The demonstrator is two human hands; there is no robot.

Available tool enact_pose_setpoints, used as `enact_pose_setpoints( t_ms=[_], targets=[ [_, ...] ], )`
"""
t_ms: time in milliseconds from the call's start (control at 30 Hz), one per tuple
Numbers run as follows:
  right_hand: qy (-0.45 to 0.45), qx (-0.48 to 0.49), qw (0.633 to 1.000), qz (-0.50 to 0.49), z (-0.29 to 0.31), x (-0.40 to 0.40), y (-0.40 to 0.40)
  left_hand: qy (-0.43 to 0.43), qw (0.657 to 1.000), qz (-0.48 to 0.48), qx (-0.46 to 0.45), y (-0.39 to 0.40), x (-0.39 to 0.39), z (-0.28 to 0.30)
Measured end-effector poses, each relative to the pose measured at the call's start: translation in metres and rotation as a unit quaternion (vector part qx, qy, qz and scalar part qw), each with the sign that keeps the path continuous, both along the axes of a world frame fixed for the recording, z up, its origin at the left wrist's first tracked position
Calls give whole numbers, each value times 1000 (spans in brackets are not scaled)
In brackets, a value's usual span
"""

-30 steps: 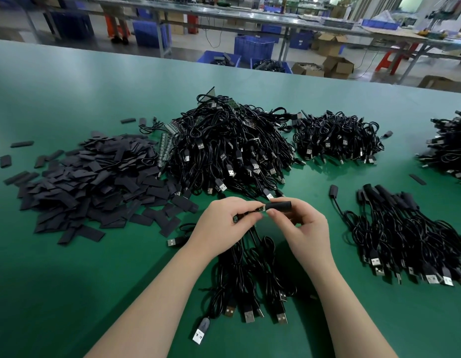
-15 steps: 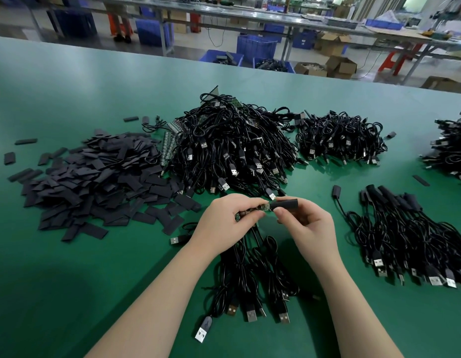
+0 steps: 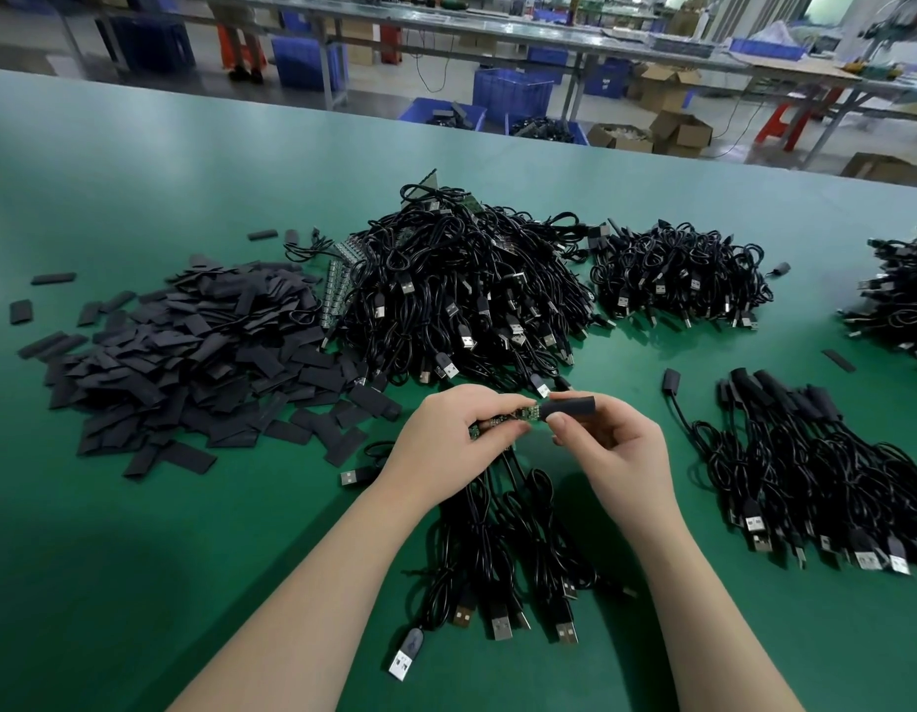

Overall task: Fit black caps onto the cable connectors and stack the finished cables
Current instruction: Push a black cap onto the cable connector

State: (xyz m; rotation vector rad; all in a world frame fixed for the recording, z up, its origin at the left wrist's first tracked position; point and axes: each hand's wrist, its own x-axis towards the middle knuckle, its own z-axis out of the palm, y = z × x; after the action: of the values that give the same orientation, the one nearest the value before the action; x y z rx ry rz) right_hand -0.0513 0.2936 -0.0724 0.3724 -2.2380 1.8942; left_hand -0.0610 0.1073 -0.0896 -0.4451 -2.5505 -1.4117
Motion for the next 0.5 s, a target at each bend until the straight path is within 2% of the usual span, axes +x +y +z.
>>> enact_pose_setpoints(
  t_ms=[500],
  targets=[
    [3,24,1000,-5,1,1,0,-13,1000,-8,2,1,2,2]
  ],
)
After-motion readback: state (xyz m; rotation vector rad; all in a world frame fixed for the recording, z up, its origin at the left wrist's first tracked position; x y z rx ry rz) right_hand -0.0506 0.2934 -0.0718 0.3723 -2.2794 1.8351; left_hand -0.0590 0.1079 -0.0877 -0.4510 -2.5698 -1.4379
